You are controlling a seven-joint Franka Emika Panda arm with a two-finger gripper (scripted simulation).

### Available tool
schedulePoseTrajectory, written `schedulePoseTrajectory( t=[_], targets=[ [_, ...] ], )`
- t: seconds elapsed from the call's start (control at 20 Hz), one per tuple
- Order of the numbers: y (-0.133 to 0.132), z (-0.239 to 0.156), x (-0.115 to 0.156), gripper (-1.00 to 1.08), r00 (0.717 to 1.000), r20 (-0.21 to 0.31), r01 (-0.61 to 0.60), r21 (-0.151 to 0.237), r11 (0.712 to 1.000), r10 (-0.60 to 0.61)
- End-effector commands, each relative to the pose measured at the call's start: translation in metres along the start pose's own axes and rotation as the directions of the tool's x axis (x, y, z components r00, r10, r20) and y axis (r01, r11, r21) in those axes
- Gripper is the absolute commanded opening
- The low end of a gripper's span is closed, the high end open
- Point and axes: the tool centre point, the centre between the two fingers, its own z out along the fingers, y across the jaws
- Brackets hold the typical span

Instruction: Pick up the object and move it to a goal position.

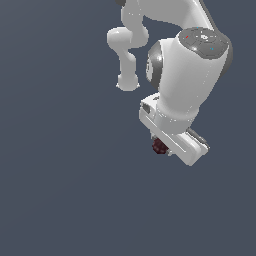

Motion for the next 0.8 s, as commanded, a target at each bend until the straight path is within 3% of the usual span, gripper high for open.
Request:
schedulePoseTrajectory(
  t=[0.0, 0.75],
  targets=[
    [-0.007, -0.009, 0.001, -1.0, 1.0, 0.0, 0.0, 0.0, 1.0, 0.0],
    [-0.024, -0.025, 0.002, -1.0, 1.0, 0.001, 0.0, 0.001, 1.0, 0.0]
  ],
)
